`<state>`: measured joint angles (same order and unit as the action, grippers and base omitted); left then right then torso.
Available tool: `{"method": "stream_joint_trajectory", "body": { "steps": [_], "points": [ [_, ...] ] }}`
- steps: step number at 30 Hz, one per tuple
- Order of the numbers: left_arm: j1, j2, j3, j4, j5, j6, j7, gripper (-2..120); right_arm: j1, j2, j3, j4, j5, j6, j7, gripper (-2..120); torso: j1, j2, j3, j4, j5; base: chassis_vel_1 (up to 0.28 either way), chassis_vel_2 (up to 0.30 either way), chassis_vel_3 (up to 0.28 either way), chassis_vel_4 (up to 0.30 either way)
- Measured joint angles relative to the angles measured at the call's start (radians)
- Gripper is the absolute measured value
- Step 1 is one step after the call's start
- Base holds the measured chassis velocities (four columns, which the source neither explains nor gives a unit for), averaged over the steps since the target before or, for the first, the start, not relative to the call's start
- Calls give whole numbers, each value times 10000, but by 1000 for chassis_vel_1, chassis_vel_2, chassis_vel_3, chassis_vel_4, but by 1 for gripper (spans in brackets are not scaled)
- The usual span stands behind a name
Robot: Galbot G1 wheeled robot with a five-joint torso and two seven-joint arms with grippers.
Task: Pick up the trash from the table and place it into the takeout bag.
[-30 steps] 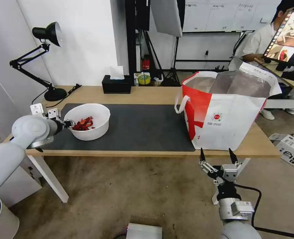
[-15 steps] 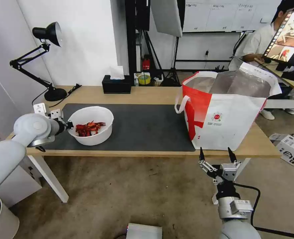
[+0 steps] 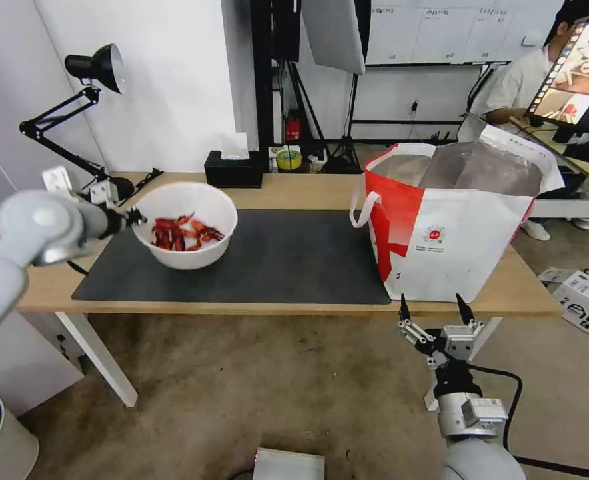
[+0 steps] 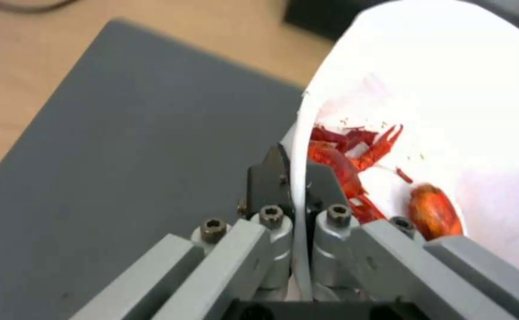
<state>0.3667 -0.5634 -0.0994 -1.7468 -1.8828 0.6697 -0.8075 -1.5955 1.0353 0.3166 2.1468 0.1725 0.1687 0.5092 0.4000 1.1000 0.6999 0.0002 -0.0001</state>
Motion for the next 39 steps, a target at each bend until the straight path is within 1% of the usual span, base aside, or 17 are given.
{"method": "stream_joint_trajectory", "body": {
  "steps": [4, 7, 8, 11, 12, 14, 15, 19, 20, 23, 26, 27, 29, 31, 34, 38, 39],
  "points": [
    [-807, -5, 355, -357, -630, -36, -206, 0, -2, -46, 3, 28, 31, -23, 1, 99, 0, 1, 0, -1, 1, 0, 0, 0, 0],
    [-2103, -308, 1353, -495, -1251, -112, -557, 0, 7, -93, 7, 88, 78, -89, 5, 99, -1, 0, 1, 0, 0, 0, 0, 0, 0],
    [-2103, -308, 1353, -495, -1251, -112, -557, 0, 7, -93, 7, 88, 78, -89, 5, 99, -1, 0, 1, 0, 0, 0, 0, 0, 0],
    [-3828, -915, 2614, -181, -1596, -223, -763, 0, -9, -122, 44, 147, 118, -139, 11, 99, -1, 1, 0, -1, 5, 0, 0, 0, 0],
    [-3828, -915, 2614, -181, -1596, -223, -763, 0, -9, -122, 44, 147, 118, -139, 11, 99, -1, 1, 0, -1, 5, 0, 0, 0, 0],
    [-4842, -1522, 3334, 274, -1689, -249, -864, 0, -104, -116, 126, 202, 120, -146, 14, 99, -1, 0, 0, -3, 2, 0, 0, 0, 0],
    [-4842, -1522, 3334, 274, -1689, -249, -864, 0, -104, -116, 126, 202, 120, -146, 14, 99, -1, 0, 0, -3, 2, 0, 0, 0, 0],
    [-6566, -3096, 4656, 1376, -1911, -276, -1071, 0, -142, -91, 166, 240, 128, -169, 22, 99, -1, 0, 1, 0, 5, 0, 0, 0, 0],
    [-6566, -3096, 4656, 1376, -1911, -276, -1071, 0, -142, -91, 166, 240, 128, -169, 22, 99, -1, 0, 1, 0, 5, 0, 0, 0, 0],
    [-7194, -3846, 5182, 1928, -1922, -276, -1085, 0, -155, -49, 167, 241, 128, -172, 24, 99, 0, 0, 2, -3, 2, 0, 0, 0, 0],
    [-8073, -5228, 5889, 2938, -1898, -277, -1077, 0, -152, 55, 182, 279, 129, -175, 29, 99, 0, 0, 1, -6, 9, 0, 0, 0, 0],
    [-8073, -5228, 5889, 2938, -1898, -277, -1077, 0, -152, 55, 182, 279, 129, -175, 29, 99, 0, 0, 1, -6, 9, 0, 0, 0, 0],
    [-8359, -5956, 6048, 3592, -1805, -277, -1067, 0, -154, 86, 220, 344, 133, -188, 46, 99, 0, -1, 2, -7, 7, 0, 0, 0, 0],
    [-8417, -6142, 6073, 3758, -1772, -276, -1062, 0, -155, 95, 225, 359, 135, -194, 52, 99, 0, -1, 2, -4, 6, 0, 0, 0, 0],
    [-8622, -7034, 6149, 4501, -1579, -266, -1027, 0, -171, 123, 247, 395, 139, -206, 68, 99, 0, -1, 2, 1, 2, 0, 0, 0, 0],
    [-8662, -7335, 6153, 4752, -1511, -261, -1013, 0, -172, 128, 252, 397, 144, -207, 72, 99, 0, 0, 1, -1, 2, 0, 0, 0, 0],
    [-8714, -7727, 6153, 5074, -1430, -251, -996, 0, -164, 137, 255, 400, 155, -208, 76, 99, 0, -1, 2, -2, 3, 0, 0, 0, 0]
  ]
}}
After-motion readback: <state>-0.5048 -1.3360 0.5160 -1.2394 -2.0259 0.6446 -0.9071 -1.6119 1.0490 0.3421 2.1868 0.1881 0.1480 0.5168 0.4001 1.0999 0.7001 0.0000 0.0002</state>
